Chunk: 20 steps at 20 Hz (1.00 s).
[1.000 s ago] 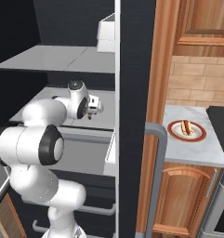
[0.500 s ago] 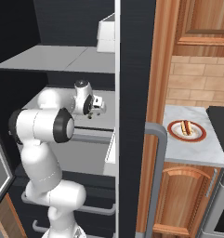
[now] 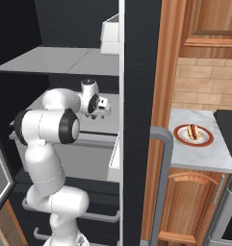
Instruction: Place the cold items (carrot and mushroom) from the fridge in one tupperware on the dining counter. Place the warm items (kebab skewer and hot dog) in the stove area in another tupperware.
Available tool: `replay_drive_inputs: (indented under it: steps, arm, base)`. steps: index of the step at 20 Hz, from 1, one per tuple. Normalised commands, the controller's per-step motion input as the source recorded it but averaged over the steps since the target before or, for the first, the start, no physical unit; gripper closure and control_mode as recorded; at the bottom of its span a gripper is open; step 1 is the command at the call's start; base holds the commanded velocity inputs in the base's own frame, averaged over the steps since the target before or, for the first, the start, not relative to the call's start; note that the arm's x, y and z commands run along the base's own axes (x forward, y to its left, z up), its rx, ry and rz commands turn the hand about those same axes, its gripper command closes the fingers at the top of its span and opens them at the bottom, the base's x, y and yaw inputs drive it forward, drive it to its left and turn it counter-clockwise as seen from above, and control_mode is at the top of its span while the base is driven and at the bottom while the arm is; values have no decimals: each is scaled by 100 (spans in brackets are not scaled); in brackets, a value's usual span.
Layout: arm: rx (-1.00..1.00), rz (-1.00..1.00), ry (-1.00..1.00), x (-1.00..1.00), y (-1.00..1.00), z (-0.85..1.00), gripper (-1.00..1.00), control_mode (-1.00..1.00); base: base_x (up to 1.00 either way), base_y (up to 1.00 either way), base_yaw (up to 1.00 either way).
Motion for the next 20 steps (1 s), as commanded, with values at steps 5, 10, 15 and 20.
replay_drive_inputs:
  steps: [5,10,15,20]
  arm:
    - [1,-8,0,-31,0,-15,-100,-100]
    - [0,-3,0,-7,0,-5,100,-100]
    - [0,0,0,0,0,-4,100,-100]
    - [0,0,0,-2,1,-6,100,-100]
  base:
    - [0,0,0]
    - [0,0,0]
    - [0,0,0]
    - [0,0,0]
